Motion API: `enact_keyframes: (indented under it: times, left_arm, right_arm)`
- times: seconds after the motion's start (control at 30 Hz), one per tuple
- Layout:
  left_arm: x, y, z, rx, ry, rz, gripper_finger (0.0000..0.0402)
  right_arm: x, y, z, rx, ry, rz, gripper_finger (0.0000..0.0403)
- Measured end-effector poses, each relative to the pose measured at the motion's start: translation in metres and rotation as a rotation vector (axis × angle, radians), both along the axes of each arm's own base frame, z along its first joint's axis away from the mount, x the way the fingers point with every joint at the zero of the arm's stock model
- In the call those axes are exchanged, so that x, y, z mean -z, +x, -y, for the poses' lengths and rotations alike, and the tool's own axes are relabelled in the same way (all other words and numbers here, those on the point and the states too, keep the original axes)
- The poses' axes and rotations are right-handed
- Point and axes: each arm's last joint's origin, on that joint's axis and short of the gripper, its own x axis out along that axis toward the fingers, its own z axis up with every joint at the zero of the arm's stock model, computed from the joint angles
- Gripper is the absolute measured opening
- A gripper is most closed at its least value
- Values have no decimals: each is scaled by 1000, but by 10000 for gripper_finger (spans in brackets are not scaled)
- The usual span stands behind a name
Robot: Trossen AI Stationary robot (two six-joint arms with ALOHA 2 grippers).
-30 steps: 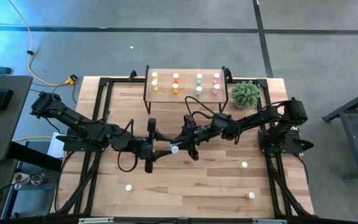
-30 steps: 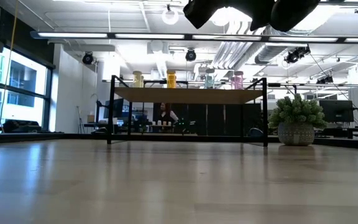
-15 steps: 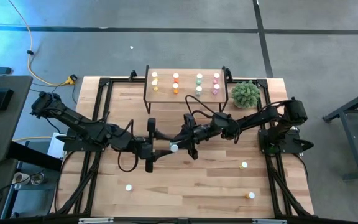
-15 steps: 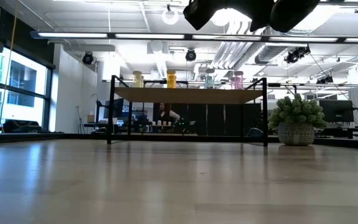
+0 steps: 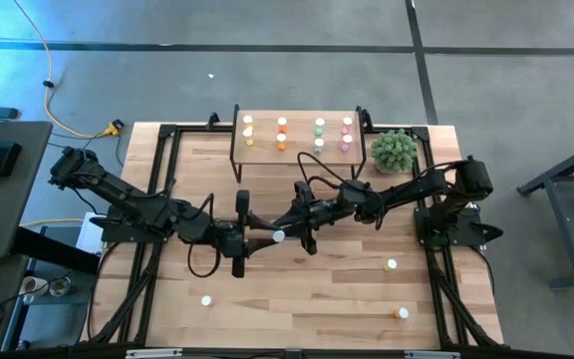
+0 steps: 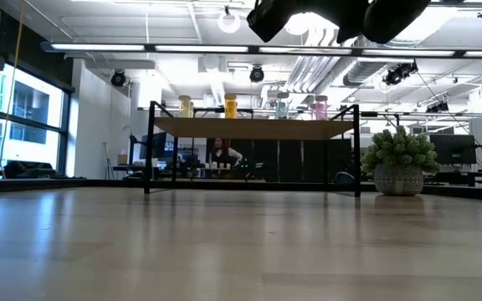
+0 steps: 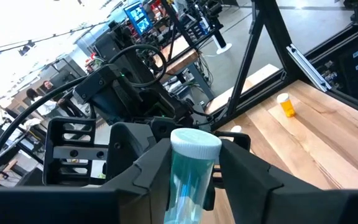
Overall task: Pick and place medicine bottles onto shelf by color
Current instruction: Put the blue pill bottle on the shelf aligned with the other blue pill bottles
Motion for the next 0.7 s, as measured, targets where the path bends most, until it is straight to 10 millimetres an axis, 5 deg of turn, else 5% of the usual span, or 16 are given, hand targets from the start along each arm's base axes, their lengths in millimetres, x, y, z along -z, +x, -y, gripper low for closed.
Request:
enact_keyframes:
  times: [0.43,0.7]
  left_arm:
    - [0,0,0,0,11,-3,106]
    - [-1,0,-1,-7,27,6,106]
  right_arm:
    - [1,0,0,41,-106,43,76]
    - [3,2,3,156,-104,24,140]
